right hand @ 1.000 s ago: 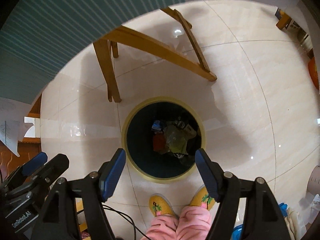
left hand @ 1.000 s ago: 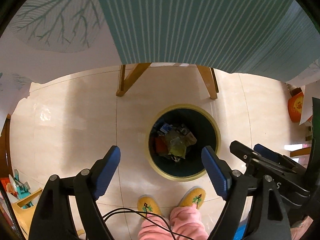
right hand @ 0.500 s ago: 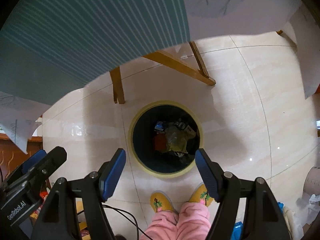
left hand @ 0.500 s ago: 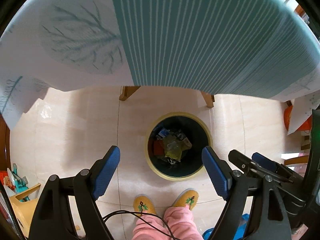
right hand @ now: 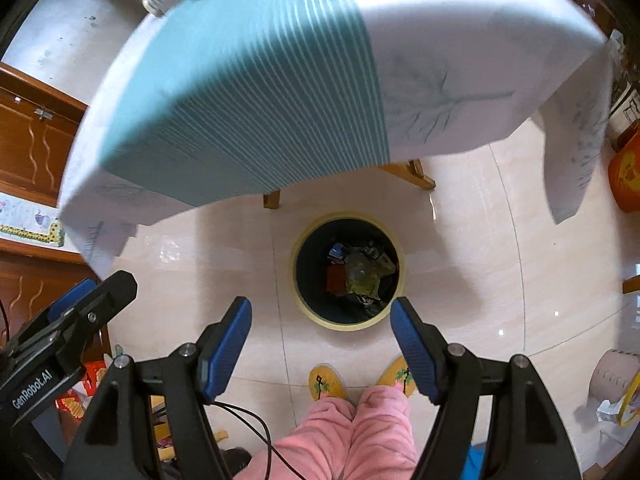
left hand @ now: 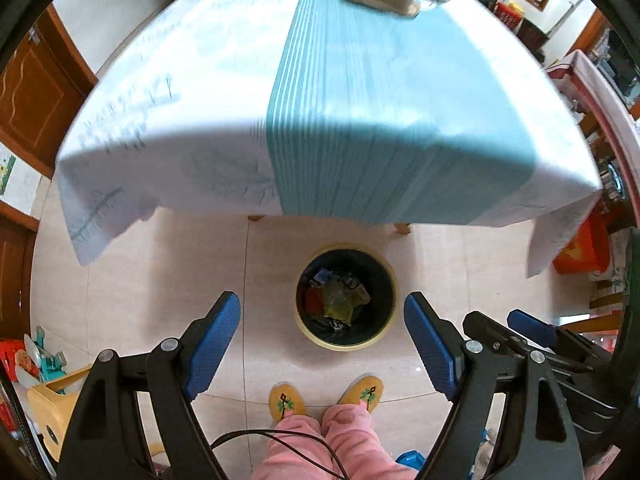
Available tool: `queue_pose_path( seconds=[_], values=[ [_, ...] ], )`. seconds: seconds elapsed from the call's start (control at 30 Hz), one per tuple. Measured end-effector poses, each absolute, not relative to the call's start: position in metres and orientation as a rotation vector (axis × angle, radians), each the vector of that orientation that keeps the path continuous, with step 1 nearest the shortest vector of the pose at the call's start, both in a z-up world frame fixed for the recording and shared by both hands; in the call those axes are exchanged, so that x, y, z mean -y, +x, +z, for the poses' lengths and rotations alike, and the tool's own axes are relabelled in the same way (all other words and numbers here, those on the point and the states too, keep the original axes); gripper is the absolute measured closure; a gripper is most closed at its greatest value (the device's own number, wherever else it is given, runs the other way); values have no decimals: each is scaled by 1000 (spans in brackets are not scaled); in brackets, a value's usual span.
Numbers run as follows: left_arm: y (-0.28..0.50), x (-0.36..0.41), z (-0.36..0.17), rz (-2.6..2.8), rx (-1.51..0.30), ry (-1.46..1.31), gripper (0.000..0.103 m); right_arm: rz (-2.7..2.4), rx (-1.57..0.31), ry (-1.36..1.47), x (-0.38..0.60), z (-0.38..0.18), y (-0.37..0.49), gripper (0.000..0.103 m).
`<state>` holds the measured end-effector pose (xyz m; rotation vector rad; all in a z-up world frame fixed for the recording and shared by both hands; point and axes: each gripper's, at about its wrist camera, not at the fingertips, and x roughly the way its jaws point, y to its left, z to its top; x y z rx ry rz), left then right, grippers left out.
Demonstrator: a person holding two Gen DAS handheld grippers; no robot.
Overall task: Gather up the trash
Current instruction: 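Raise both tools back toward the table, then grasp the pulp egg tray with the left gripper while the right gripper grasps the crumpled tissue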
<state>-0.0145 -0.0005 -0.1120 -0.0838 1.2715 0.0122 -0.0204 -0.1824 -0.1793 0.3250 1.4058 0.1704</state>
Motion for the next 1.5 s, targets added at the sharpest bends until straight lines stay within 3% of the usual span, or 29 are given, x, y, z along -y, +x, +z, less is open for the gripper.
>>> queue_pose_path(
  seconds=[0.53, 1.5],
  values=[
    [-10, 24, 49, -39, -1041, -45, 20, 219, -1204, 294, 211, -40, -19, 31],
    [162, 6, 110, -265, -904, 21, 20, -1, -897, 294, 201, 76, 112, 31]
  ],
)
